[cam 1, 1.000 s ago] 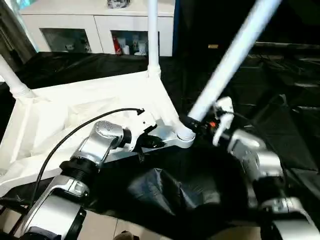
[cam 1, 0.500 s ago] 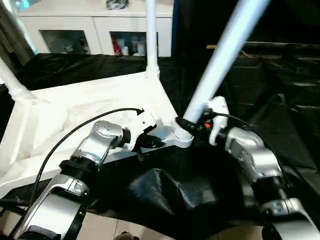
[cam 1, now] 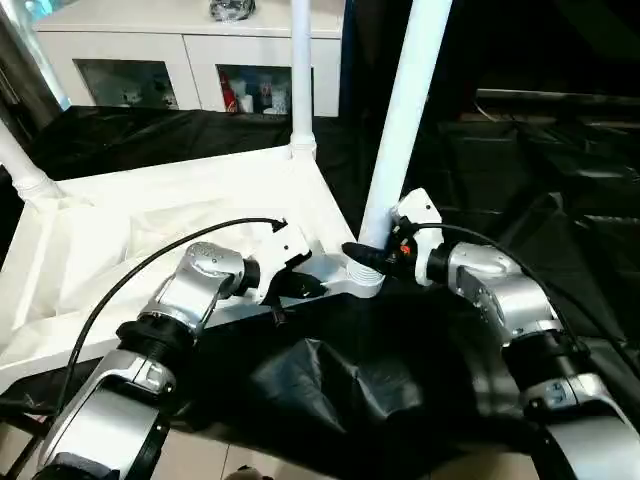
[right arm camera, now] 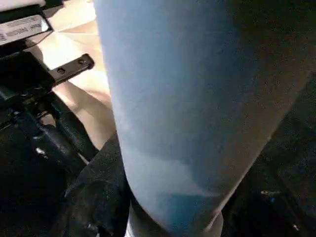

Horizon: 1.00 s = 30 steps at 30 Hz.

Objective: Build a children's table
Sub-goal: Insert table leg to table base

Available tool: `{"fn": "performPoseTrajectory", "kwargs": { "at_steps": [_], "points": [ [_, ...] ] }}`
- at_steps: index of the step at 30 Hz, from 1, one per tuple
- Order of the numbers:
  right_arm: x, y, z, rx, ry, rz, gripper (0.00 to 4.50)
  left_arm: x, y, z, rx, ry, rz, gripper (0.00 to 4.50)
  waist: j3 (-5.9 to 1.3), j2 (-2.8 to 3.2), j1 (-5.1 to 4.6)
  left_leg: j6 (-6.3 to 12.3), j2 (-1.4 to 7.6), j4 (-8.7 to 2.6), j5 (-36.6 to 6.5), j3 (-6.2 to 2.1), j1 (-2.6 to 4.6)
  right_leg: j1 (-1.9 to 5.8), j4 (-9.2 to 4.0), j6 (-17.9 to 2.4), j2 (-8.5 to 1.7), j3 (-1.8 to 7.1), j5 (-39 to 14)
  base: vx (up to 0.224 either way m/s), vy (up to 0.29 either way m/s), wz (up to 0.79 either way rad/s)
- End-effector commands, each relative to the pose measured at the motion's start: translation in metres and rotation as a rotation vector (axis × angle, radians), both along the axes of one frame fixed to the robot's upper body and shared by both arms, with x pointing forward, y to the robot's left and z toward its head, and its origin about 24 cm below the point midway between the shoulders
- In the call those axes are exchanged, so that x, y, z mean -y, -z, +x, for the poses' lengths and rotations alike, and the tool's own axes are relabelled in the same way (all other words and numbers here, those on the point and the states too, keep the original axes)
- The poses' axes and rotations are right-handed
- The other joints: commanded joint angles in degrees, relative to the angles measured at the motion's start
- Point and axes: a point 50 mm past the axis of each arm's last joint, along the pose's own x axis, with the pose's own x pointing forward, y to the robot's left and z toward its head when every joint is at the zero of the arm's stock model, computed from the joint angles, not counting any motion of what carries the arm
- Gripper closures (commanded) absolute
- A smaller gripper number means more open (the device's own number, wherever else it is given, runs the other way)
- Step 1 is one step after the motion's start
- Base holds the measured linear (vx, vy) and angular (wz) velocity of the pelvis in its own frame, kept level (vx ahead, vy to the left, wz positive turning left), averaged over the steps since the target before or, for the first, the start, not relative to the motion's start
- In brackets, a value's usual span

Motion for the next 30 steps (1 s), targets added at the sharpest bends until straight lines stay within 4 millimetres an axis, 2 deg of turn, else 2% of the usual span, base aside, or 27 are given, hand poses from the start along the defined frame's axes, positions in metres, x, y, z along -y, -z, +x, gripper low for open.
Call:
{"fn": "performPoseTrajectory", "kwargs": {
  "at_steps": [1, 3, 8, 11, 14, 17, 20, 21, 24, 25, 26, 27, 29, 30],
  "points": [
    [-0.005, 0.043, -0.023, -0.193, -0.119, -0.043, 2.60, 0.000, -0.013, -0.001, 0.045, 0.071, -0.008, 4.50, -3.53, 0.06, 0.38, 1.66, 1.40, -4.14, -12.84, -0.40, 0.74, 3.03, -4.47, -14.98, -3.12, 2.28, -2.50, 0.000, 0.000, 0.00],
    [-0.005, 0.043, -0.025, -0.188, -0.154, -0.056, 2.60, 0.001, -0.014, -0.004, 0.049, 0.110, -0.009, 4.50, -3.53, 0.06, 0.47, 2.11, 1.39, -4.12, -11.90, -0.33, 0.80, 3.00, -4.32, -15.40, -2.92, 2.23, -0.99, 0.000, 0.000, 0.00],
    [-0.005, 0.044, -0.026, -0.176, -0.239, -0.111, 2.60, -0.001, -0.019, -0.010, 0.049, 0.188, 0.013, 4.50, -3.40, 0.13, 0.56, 1.94, 1.48, -4.29, -13.16, -0.35, 0.87, 2.92, -4.39, -15.69, -2.98, 2.19, -2.52, 0.000, 0.000, 0.00],
    [-0.005, 0.043, -0.025, -0.162, -0.263, -0.125, 2.60, -0.002, -0.024, -0.009, 0.058, 0.176, 0.020, 4.50, -3.34, 0.10, 0.47, 1.36, 1.54, -4.41, -14.08, -0.36, 0.88, 2.88, -4.45, -15.65, -3.07, 2.28, -4.06, 0.000, 0.000, 0.00],
    [-0.006, 0.043, -0.024, -0.146, -0.236, -0.130, 2.60, -0.002, -0.027, -0.005, 0.069, 0.117, 0.019, 4.50, -3.36, -0.02, 0.52, 1.51, 1.52, -4.35, -13.11, -0.32, 0.92, 2.85, -4.39, -15.70, -3.03, 2.33, -3.29, 0.000, 0.000, 0.00],
    [-0.006, 0.043, -0.019, -0.135, -0.109, -0.104, 2.60, 0.000, -0.031, 0.000, 0.079, 0.035, 0.004, 4.50, -3.16, -0.34, 0.41, 1.41, 1.47, -4.50, -13.45, -0.28, 0.95, 2.70, -4.63, -15.25, -3.03, 2.38, -5.23, 0.000, 0.000, 0.00],
    [-0.006, 0.047, -0.012, -0.133, 0.091, -0.074, 2.60, 0.002, -0.037, 0.008, 0.093, -0.079, -0.002, 4.50, -2.98, -0.43, 0.19, 0.13, 1.37, -4.81, -15.15, -0.42, 0.95, 2.66, -5.03, -13.94, -3.15, 2.45, -9.97, 0.000, 0.000, 0.00],
    [-0.006, 0.047, -0.012, -0.133, 0.091, -0.074, 2.60, 0.002, -0.037, 0.008, 0.093, -0.079, -0.002, 4.50, -3.01, -0.36, 0.13, -0.28, 1.35, -4.89, -15.28, -0.51, 0.97, 2.61, -5.14, -13.26, -3.16, 2.41, -11.18, 0.000, 0.000, 0.00],
    [-0.012, 0.054, -0.008, -0.177, 0.266, -0.054, 2.60, 0.011, -0.042, 0.019, 0.093, -0.210, 0.005, 4.50, -3.02, -0.31, -0.07, -0.79, 1.34, -4.85, -15.06, -0.47, 1.23, 2.28, -5.24, -13.01, -2.99, 2.50, -10.59, 0.000, 0.000, 0.00],
    [-0.015, 0.055, -0.007, -0.182, 0.294, -0.050, 2.60, 0.014, -0.042, 0.021, 0.090, -0.231, 0.008, 4.50, -3.06, -0.52, -0.08, -0.62, 1.22, -4.83, -14.32, -0.45, 0.98, 2.50, -5.18, -12.98, -3.02, 2.47, -9.79, 0.000, 0.000, 0.00],
    [-0.023, 0.057, -0.004, -0.195, 0.369, -0.042, 2.60, 0.021, -0.040, 0.025, 0.091, -0.275, 0.019, 4.50, -3.10, 0.04, 0.01, -0.65, 1.24, -4.79, -14.39, -0.44, 1.08, 2.24, -5.12, -13.09, -3.08, 2.53, -9.39, 0.000, 0.000, 0.00],
    [-0.023, 0.057, -0.004, -0.195, 0.369, -0.042, 2.60, 0.021, -0.040, 0.025, 0.091, -0.275, 0.019, 4.50, -3.10, -0.23, -0.15, -0.97, 1.13, -4.81, -14.32, -0.45, 1.03, 2.35, -5.24, -13.13, -2.98, 2.45, -9.01, 0.000, 0.000, 0.00],
    [-0.043, 0.060, 0.000, -0.220, 0.482, -0.038, 2.60, 0.042, -0.033, 0.029, 0.096, -0.304, 0.043, 4.50, -3.19, -0.03, 0.03, -1.19, 1.03, -4.73, -13.48, -0.48, 1.02, 2.42, -5.21, -13.26, -3.03, 2.43, -7.35, 0.000, 0.000, 0.00],
    [-0.043, 0.060, 0.000, -0.220, 0.482, -0.038, 2.60, 0.042, -0.033, 0.029, 0.096, -0.304, 0.043, 4.50, -3.19, -0.03, 0.03, -1.19, 1.03, -4.73, -13.48, -0.48, 1.02, 2.42, -5.21, -13.26, -3.03, 2.43, -7.35, 0.000, 0.000, 0.00]
  ]
}}
